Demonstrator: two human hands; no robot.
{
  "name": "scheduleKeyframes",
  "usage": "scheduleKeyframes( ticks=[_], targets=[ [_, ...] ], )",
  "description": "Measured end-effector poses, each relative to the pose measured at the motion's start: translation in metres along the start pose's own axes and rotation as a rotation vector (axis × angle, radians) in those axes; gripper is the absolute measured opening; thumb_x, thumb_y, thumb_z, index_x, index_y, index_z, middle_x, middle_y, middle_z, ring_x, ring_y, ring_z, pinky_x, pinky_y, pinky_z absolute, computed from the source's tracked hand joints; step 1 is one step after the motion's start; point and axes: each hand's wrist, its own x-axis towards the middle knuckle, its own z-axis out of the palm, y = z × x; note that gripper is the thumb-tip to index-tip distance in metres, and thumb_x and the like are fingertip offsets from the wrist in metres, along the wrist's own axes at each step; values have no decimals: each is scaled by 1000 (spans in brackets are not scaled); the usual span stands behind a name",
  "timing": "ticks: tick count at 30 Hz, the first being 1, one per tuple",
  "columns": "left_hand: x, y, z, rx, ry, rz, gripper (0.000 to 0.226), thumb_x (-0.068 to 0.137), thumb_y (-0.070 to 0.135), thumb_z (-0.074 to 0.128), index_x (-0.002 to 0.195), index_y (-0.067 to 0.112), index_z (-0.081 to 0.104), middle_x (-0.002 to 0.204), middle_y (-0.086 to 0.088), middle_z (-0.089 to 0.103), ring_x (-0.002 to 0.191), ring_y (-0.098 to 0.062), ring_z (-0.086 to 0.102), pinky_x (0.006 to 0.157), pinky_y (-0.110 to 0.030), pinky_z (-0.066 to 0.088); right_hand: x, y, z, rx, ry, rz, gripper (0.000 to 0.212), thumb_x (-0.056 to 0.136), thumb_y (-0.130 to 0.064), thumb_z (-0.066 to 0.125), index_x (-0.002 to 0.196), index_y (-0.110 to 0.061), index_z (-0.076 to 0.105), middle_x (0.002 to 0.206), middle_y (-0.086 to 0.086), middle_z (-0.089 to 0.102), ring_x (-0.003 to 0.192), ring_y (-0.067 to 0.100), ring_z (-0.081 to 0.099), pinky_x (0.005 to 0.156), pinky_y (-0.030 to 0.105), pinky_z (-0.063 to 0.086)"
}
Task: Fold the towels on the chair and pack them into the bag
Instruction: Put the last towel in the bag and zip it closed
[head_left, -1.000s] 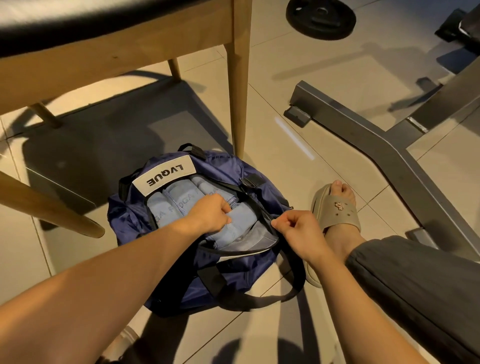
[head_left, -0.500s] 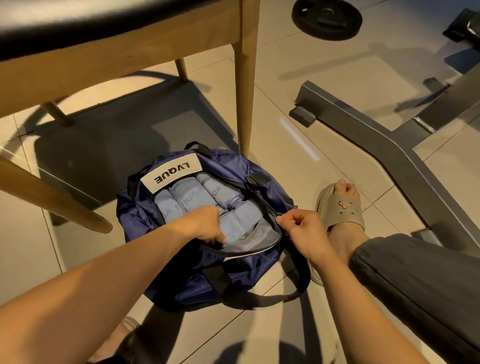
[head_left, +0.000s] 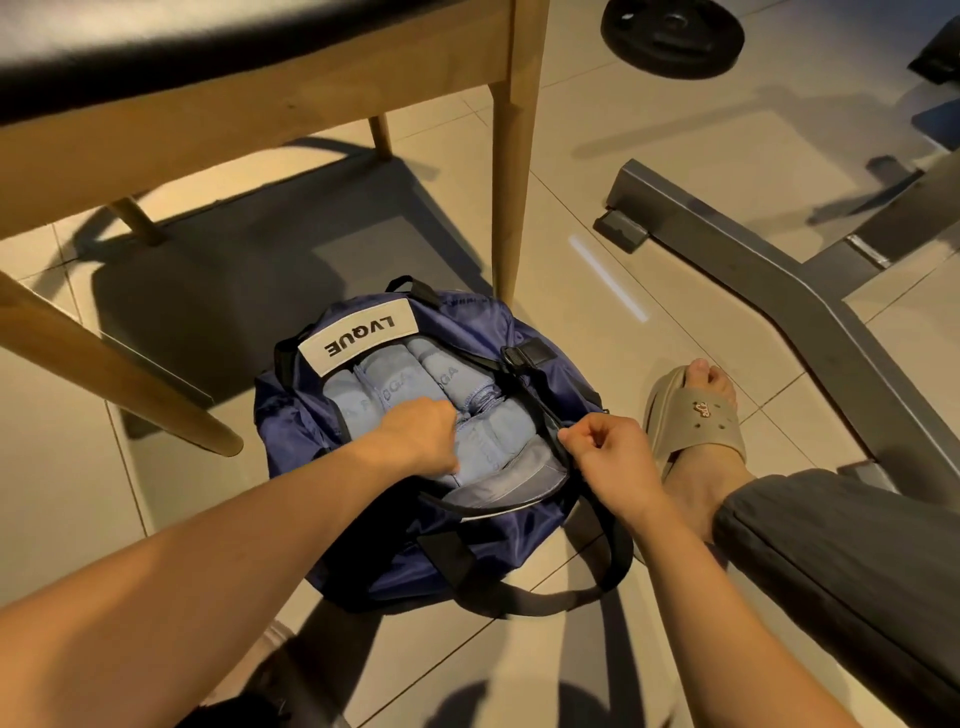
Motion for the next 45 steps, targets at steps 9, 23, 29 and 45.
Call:
scheduleKeyframes(
  ticks=[9,23,29,45],
  targets=[
    [-25,-20,-5,-155,-230,123,27,99,31,61,122,23,71,128,5,69,116,-21,63,102,-39,50,1,-21,8,-381,-60,-40,26,91,-27,63,68,-16,63,63,-3,63,64,18,59,56,31,42],
    [-26,-72,-48,-8,667,-161,71,86,35,72,149,21,44,150,-14,44,133,-39,40,106,-53,37,58,-83,28,-824,215,-480,21,99,-33,57,97,-12,60,93,9,63,80,30,61,63,35,33],
    [-24,-77,-49,-224,651,-99,65,86,28,75,144,21,47,122,-10,64,108,-35,58,87,-45,48,90,-79,-16,-51,36,-89,28,97,-25,60,78,-6,53,73,10,54,69,25,49,67,42,41],
    [-62,-95,-82,-294,310,26,23,85,48,77,81,26,70,83,9,68,82,-15,61,75,-37,52,128,-89,-47,348,203,244,21,98,-16,56,78,-10,56,73,10,52,65,22,46,59,34,38]
  ],
)
